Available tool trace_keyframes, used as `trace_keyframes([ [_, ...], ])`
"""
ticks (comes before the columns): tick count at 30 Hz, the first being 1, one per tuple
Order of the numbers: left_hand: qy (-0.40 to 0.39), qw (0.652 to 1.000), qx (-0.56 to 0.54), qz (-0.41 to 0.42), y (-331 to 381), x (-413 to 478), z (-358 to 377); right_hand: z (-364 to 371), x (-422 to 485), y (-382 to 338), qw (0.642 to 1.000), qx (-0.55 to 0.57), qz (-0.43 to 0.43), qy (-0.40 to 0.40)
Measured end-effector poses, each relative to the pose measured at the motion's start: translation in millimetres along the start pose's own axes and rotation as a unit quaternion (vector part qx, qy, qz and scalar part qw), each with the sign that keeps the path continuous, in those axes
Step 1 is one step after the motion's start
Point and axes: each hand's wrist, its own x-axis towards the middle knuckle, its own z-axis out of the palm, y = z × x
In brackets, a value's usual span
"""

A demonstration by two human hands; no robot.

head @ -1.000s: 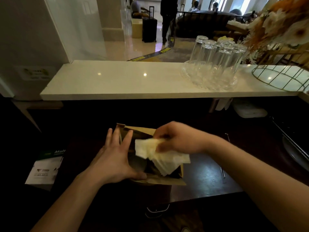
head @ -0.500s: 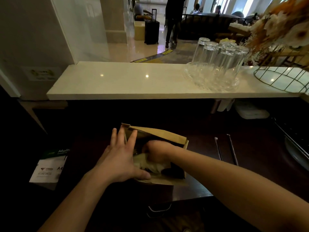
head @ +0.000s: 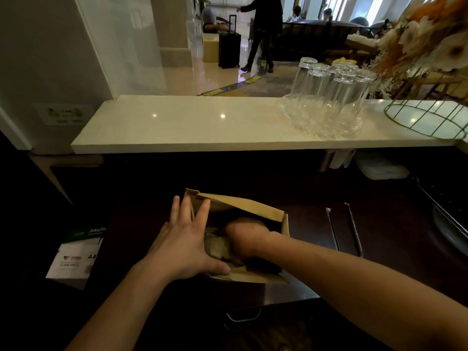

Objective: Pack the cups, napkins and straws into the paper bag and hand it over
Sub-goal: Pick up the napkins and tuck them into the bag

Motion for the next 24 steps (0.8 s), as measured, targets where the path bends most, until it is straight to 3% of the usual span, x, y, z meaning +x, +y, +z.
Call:
trace_keyframes([
  [6, -0.001, 1.0, -0.002, -0.003, 0, 1, 2, 0, -7, 2, 0.998, 0.027, -0.033, 0.047],
  [18, -0.003, 1.0, 0.003, -0.001, 2, -1, 2, 1, -14, -4, 0.986, -0.032, -0.121, 0.106],
  [24, -0.007, 1.0, 0.002, 0.004, 2, -2, 2, 4, -8, -5, 0.991, 0.09, -0.101, 0.02],
])
